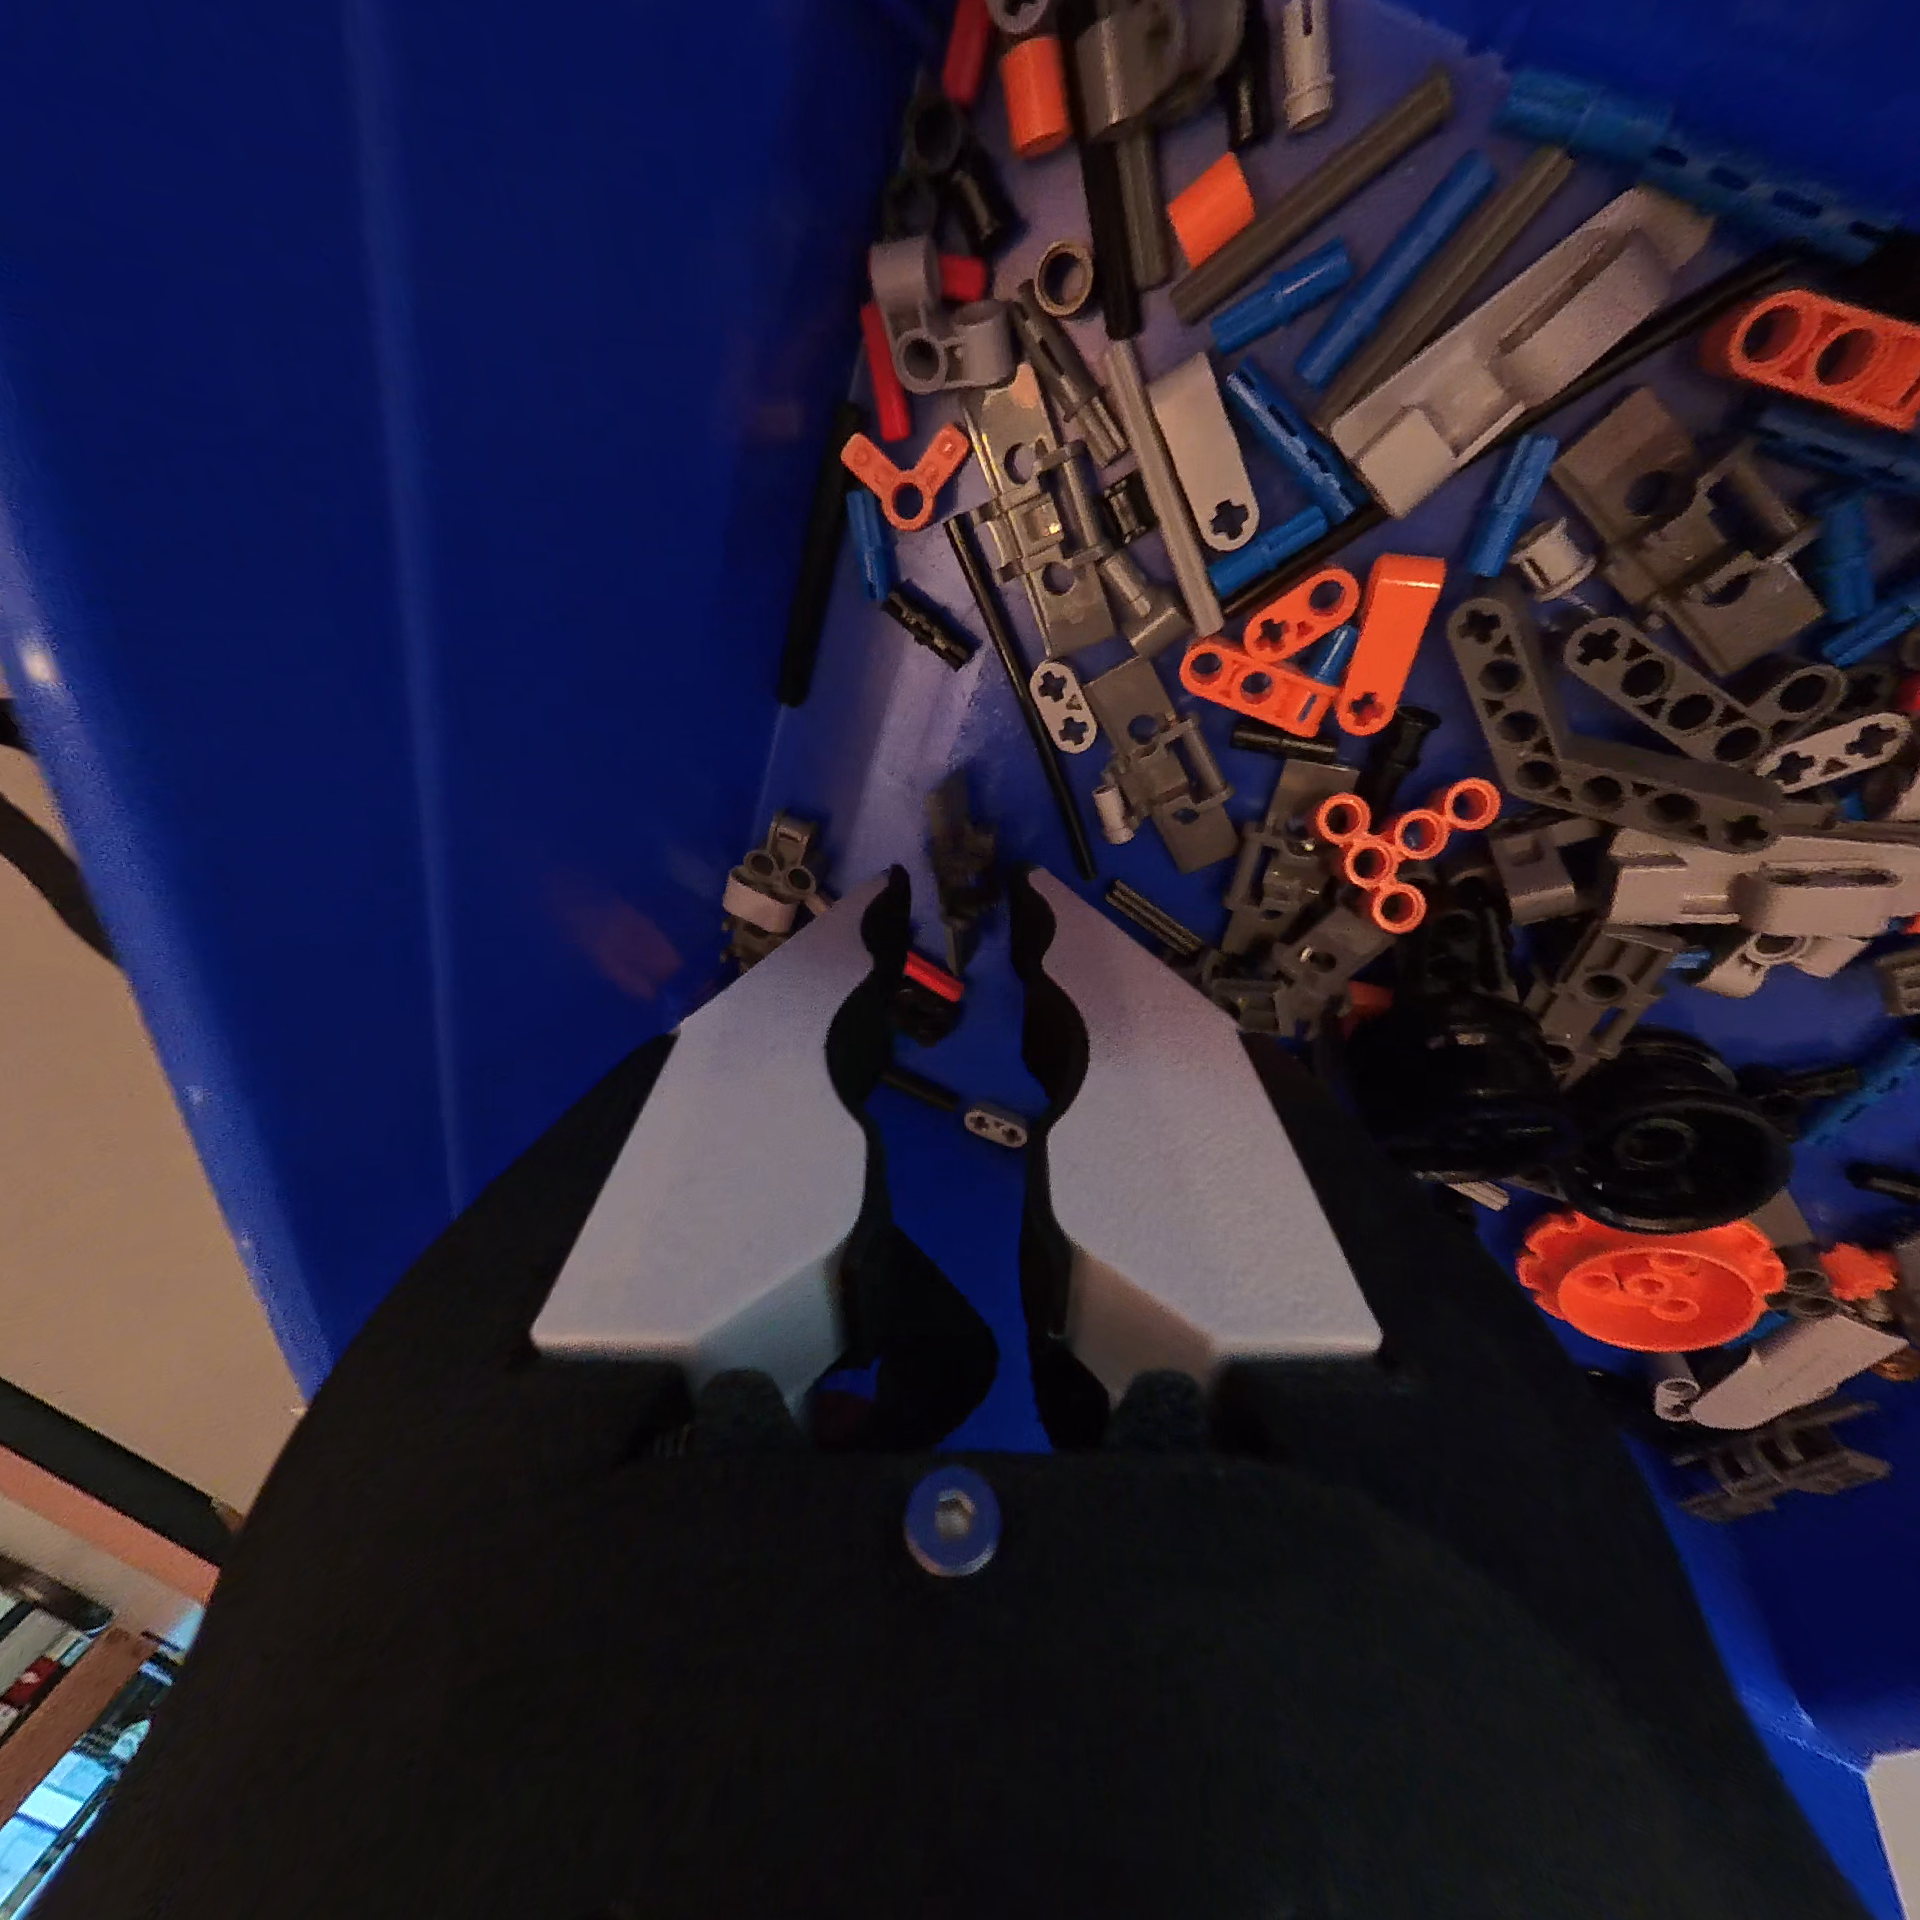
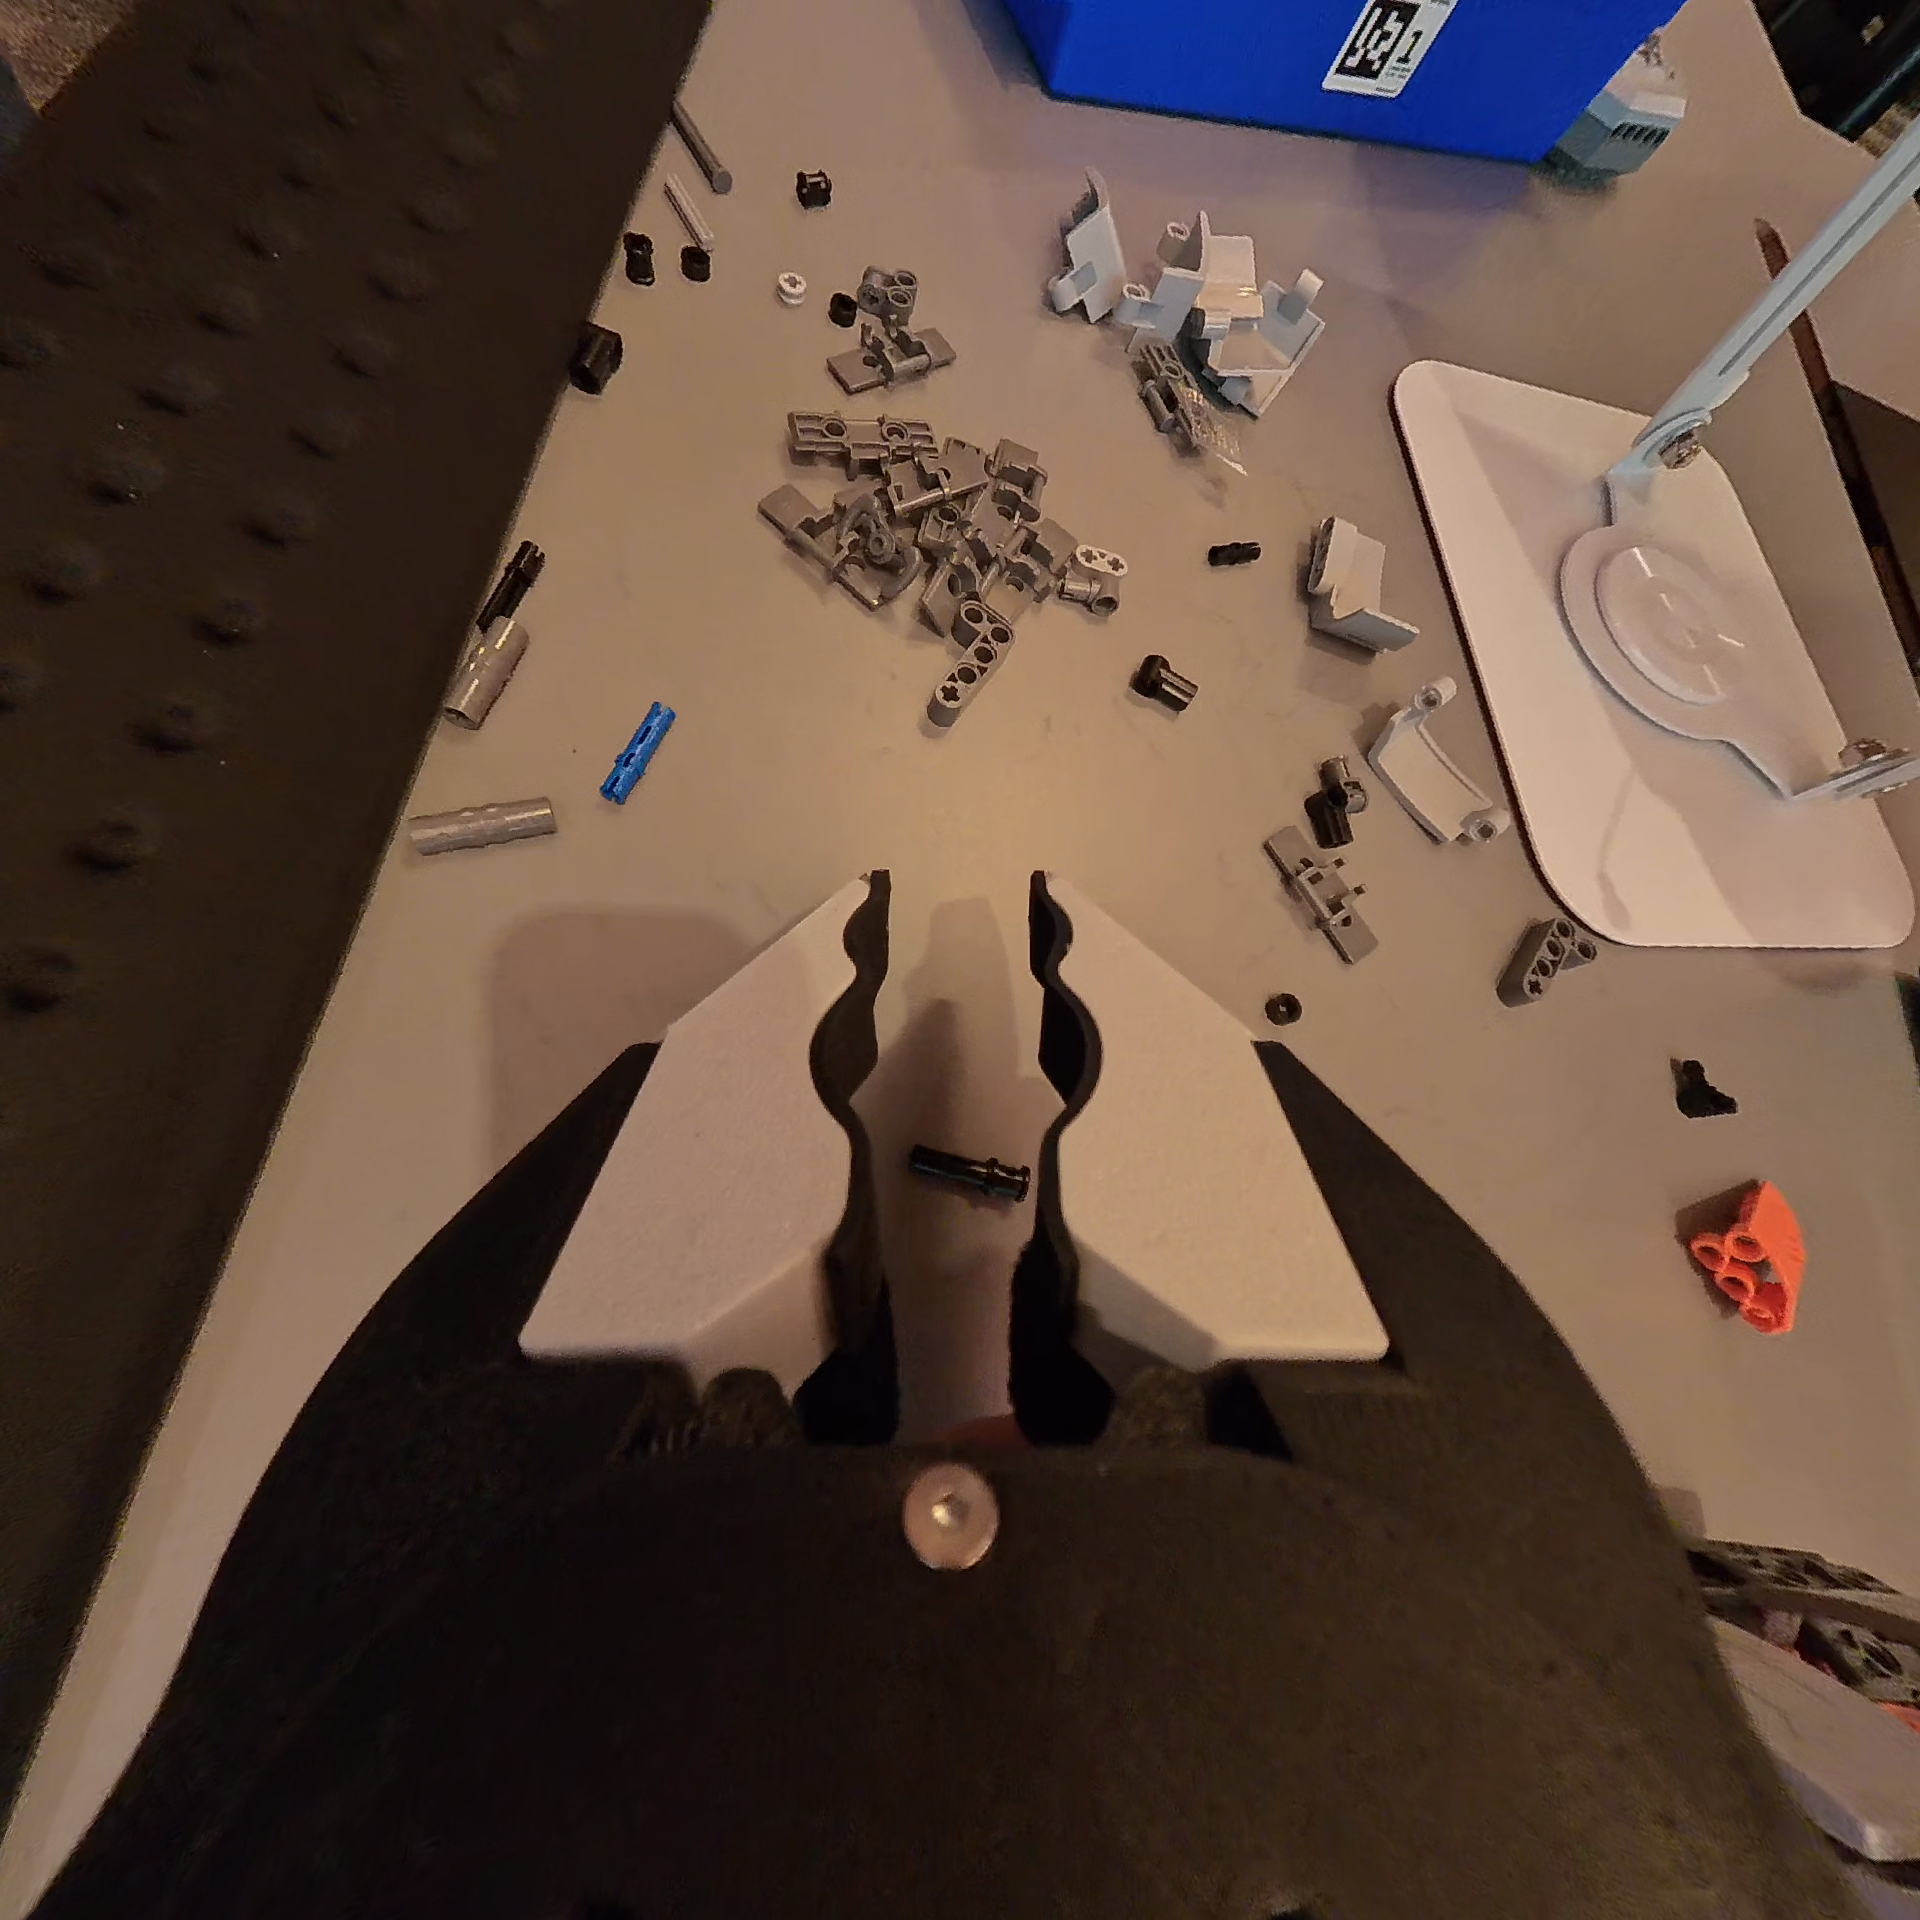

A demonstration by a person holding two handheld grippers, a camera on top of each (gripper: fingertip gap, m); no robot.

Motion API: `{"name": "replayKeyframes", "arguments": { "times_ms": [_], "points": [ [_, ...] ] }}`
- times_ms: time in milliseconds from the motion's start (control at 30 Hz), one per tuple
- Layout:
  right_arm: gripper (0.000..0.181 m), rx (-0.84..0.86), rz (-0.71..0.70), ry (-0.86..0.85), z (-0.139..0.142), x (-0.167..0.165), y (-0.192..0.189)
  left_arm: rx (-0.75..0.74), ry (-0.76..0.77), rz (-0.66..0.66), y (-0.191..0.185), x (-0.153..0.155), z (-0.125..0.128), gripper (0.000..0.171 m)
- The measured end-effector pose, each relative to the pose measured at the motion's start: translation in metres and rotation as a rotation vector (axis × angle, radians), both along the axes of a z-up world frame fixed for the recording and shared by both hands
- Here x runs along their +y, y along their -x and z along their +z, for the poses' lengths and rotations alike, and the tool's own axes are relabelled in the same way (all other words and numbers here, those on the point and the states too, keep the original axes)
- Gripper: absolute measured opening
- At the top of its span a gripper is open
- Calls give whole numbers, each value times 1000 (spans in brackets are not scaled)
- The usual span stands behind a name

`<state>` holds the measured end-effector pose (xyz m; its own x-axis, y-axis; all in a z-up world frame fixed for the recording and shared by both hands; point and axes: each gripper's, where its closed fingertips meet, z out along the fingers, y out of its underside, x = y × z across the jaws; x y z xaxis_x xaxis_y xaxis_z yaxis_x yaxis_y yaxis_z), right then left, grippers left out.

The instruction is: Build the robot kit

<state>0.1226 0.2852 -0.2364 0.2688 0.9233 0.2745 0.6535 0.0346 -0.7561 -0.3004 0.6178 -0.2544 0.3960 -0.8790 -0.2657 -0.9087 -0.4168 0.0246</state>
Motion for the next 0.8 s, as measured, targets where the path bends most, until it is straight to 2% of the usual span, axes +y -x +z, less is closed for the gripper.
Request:
{"name": "replayKeyframes", "arguments": {
  "times_ms": [67,200,267,333,400,467,533,600,633,733,800],
  "points": [
    [24,-3,-1,2,-1,0,0,2,-6,9,0,3,-4,9],
    [24,-1,0,3,-1,0,0,1,-14,-7,-2,2,-2,8],
    [24,-1,0,2,0,0,-1,0,-24,-14,-4,-5,10,8],
    [24,0,-2,2,0,0,-1,-65,-68,-41,-21,-17,41,8],
    [24,1,-4,5,-1,1,-1,-173,-119,-138,-58,-42,85,8],
    [24,-2,-4,10,-3,1,-1,-266,-167,-285,-106,-80,126,8],
    [24,-6,-5,14,-4,1,-1,-344,-146,-470,-162,-134,147,8],
    [24,-9,-6,14,-5,2,-2,-376,-122,-626,-212,-184,144,7],
    [24,-9,-7,13,-5,2,-2,-376,-83,-695,-232,-210,133,7],
    [24,-7,-8,6,-3,1,-1,-381,8,-838,-280,-269,88,7],
    [24,-6,-4,2,-1,0,-1,-377,45,-905,-298,-293,58,7]
  ]
}}
